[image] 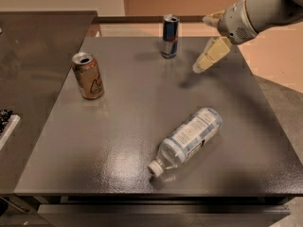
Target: Knock redbull can over
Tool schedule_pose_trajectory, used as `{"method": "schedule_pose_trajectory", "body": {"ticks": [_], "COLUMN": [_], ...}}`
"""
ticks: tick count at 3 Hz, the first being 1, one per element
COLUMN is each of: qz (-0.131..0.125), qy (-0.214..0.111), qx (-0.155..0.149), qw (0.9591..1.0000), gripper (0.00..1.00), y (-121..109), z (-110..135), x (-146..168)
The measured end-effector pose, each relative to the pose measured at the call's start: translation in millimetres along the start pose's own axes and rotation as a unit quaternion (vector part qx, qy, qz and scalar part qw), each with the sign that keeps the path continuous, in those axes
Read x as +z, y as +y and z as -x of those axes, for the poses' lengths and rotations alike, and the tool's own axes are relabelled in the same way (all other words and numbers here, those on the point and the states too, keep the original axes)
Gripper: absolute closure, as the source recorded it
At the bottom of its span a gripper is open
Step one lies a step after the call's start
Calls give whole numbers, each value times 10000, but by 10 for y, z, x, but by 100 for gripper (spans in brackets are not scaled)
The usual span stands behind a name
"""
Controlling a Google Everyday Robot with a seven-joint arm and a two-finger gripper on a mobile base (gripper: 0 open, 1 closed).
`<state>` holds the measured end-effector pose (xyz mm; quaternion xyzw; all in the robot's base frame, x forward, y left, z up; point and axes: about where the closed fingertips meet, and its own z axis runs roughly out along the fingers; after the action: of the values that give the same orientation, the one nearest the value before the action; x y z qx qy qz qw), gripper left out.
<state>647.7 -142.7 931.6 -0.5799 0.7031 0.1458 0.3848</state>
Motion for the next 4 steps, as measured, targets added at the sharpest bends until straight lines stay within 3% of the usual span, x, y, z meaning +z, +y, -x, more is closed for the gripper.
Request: {"method": "schedule_pose_trajectory", "body": {"ticks": [1,3,4], "qz": [51,98,106], "qy": [-355,-1072,-1234], "qx": [48,169,302], "qw": [9993,9940,9918], "gripper": [0,0,0], "y": [-150,-375,-492], "z": [69,114,134], "x": [218,544,633]}}
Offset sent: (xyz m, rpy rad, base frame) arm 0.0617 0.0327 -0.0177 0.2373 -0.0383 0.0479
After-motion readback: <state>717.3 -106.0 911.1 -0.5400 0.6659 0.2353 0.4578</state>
